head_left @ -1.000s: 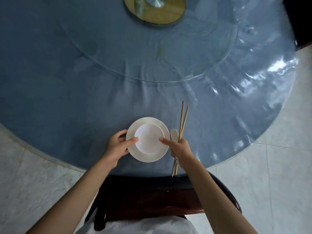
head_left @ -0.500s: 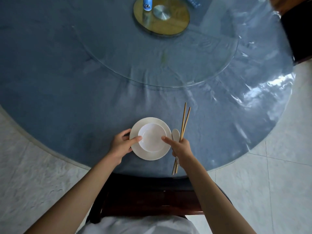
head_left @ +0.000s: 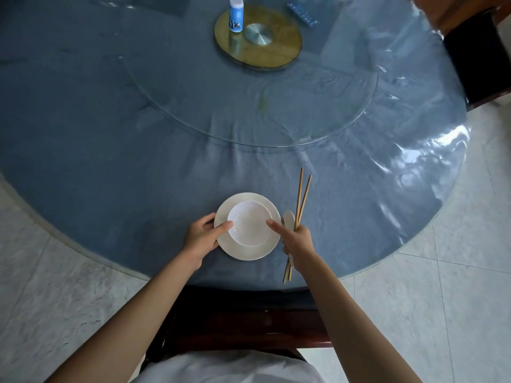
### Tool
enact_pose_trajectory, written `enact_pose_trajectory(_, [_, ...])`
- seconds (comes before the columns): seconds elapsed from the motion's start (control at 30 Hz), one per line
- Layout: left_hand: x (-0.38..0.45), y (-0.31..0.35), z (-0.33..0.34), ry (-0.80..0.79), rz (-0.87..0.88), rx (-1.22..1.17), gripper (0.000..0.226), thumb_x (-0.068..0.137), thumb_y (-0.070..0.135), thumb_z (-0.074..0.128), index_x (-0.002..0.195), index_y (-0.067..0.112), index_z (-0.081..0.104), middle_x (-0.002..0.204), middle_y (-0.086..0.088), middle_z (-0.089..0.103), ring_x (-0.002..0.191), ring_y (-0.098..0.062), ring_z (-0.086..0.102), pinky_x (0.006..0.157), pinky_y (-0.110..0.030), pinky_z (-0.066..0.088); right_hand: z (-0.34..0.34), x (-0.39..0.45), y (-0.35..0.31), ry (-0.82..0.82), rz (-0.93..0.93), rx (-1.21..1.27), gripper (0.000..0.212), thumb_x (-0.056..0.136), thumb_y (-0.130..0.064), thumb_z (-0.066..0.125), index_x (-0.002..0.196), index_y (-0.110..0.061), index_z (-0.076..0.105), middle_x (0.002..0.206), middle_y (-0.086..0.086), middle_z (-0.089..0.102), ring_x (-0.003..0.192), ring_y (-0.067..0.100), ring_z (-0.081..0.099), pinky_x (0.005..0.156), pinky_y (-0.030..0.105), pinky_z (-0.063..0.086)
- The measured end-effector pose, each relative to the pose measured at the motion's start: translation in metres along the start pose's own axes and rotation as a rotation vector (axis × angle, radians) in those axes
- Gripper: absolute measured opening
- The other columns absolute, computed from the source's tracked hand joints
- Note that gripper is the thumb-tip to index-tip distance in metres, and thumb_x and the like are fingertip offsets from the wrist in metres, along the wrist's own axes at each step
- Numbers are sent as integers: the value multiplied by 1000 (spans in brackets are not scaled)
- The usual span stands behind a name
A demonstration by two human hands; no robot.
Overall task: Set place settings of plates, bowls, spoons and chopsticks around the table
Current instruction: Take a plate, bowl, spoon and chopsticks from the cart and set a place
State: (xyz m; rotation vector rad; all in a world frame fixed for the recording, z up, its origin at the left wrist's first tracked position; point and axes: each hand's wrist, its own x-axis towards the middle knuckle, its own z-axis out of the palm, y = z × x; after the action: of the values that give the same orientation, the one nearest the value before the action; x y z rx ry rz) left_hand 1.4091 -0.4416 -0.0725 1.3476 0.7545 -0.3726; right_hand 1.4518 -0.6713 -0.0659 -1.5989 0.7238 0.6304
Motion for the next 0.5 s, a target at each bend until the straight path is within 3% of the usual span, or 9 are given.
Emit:
enact_pose_trajectory(0.07, [-6, 4, 0, 31, 15, 47, 8, 88, 30, 80, 95, 29, 77, 95, 13, 80, 103, -18, 70, 87, -34, 58, -8, -8, -5, 10, -19, 43, 47, 77, -41, 88, 103, -10, 66, 68, 1, 46, 53, 8, 38, 48, 26, 36])
enact_pose_trajectory(0.13, [-13, 11, -1, 75, 27, 164, 39, 92, 36, 75, 130, 26, 69, 128, 4, 73, 128, -21, 62, 109, -42, 49, -20, -19, -13, 0, -37, 89, 35, 85, -32, 83, 107, -11, 65, 70, 1, 48, 51, 7, 36, 49, 24, 36])
enact_pose_trajectory(0.2, [-26, 23, -3, 147, 82, 340, 58, 95, 38, 70, 147, 18, 55, 146, -7, 60, 129, -18, 58, 107, -35, 46, -33, -34, -23, -38, -50, 190, 24, 96, -24, 72, 112, -8, 66, 85, 7, 65, 51, 6, 39, 49, 21, 38])
enact_pose_trajectory(0.27, [-46, 36, 1, 185, 208, 401, 42, 96, 35, 67, 136, 20, 63, 133, -1, 68, 113, -14, 65, 90, -27, 48, -41, -52, -35, -92, -71, 293, 23, 104, -22, 60, 117, -6, 67, 104, 8, 75, 57, 7, 47, 52, 19, 43])
enact_pose_trajectory(0.37, [-78, 49, 25, -41, 290, 373, 16, 98, 28, 67, 111, 23, 75, 110, 7, 77, 104, -14, 72, 93, -31, 55, -40, -76, -48, -187, -135, 392, 28, 106, -25, 55, 116, -4, 71, 104, 6, 79, 75, 9, 65, 70, 19, 55])
enact_pose_trajectory(0.43, [-95, 54, 45, -257, 235, 360, 15, 99, 34, 67, 105, 26, 78, 105, 11, 79, 105, -10, 72, 98, -33, 55, -34, -90, -55, -224, -167, 339, 31, 106, -32, 54, 114, -11, 75, 109, 1, 79, 92, 8, 72, 85, 23, 53])
enact_pose_trajectory(0.5, [-105, 56, 62, -376, 212, 329, 19, 96, 40, 69, 106, 27, 79, 106, 14, 79, 106, -5, 71, 98, -27, 56, -25, -102, -58, -263, -192, 268, 35, 106, -40, 51, 112, -17, 77, 114, -4, 78, 103, 5, 72, 85, 24, 51])
